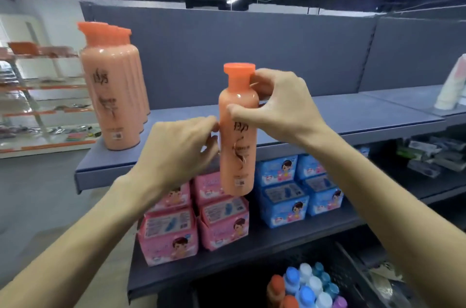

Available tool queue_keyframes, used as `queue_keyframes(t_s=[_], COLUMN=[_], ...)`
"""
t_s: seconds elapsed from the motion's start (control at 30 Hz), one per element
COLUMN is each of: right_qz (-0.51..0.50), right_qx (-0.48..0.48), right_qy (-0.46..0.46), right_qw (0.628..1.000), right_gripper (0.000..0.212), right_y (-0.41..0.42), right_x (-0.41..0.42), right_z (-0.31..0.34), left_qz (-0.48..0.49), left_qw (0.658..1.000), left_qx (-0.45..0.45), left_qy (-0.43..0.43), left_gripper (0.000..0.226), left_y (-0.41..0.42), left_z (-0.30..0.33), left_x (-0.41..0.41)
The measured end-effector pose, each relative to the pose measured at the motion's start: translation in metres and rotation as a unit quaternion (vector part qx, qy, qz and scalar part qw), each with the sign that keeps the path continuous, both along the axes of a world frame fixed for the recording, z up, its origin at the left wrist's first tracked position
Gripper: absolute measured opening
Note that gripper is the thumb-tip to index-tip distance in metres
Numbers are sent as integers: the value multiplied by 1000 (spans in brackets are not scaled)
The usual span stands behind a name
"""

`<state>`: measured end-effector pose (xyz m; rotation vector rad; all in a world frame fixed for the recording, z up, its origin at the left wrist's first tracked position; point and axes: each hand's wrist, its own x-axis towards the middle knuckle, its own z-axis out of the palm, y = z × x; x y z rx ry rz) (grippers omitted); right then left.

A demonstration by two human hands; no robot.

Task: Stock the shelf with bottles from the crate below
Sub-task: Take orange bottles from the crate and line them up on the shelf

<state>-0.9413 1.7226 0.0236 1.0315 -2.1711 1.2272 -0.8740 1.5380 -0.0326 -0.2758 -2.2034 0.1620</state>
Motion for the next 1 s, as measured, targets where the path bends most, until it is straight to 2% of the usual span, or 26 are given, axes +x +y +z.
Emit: queue_keyframes(t_s=[0.13,0.27,0.43,0.57,0.67,0.77,0.8,0.87,1.0], right_qz=[11,4,-4,-16,-3,29,33,38,59], right_qx=[-20,-19,0,7,58,127,138,145,126], right_qy=[13,6,-20,-23,-2,-18,-27,-45,-73], right_qw=[1000,1000,1000,1000,998,991,990,988,988], right_gripper=[24,27,29,36,39,76,80,73,62], right_y=[-20,-42,-71,-80,-72,-62,-60,-60,-63], right_x=[-8,-28,-56,-61,-59,-55,-54,-55,-63], right_z=[41,60,54,45,38,16,3,-24,-53], left_qz=[28,88,168,175,166,138,128,115,135], left_qw=[999,996,981,980,984,987,988,988,982], left_qx=[9,3,-6,23,32,53,52,44,43], left_qy=[26,-4,-96,-89,-61,-66,-73,-90,-122], left_gripper=[6,10,6,4,16,32,40,49,43], left_y=[-14,-29,-48,-49,-46,-49,-52,-59,-69], left_z=[43,65,60,51,36,24,21,17,8], left_x=[-6,-23,-51,-59,-57,-54,-53,-51,-49])
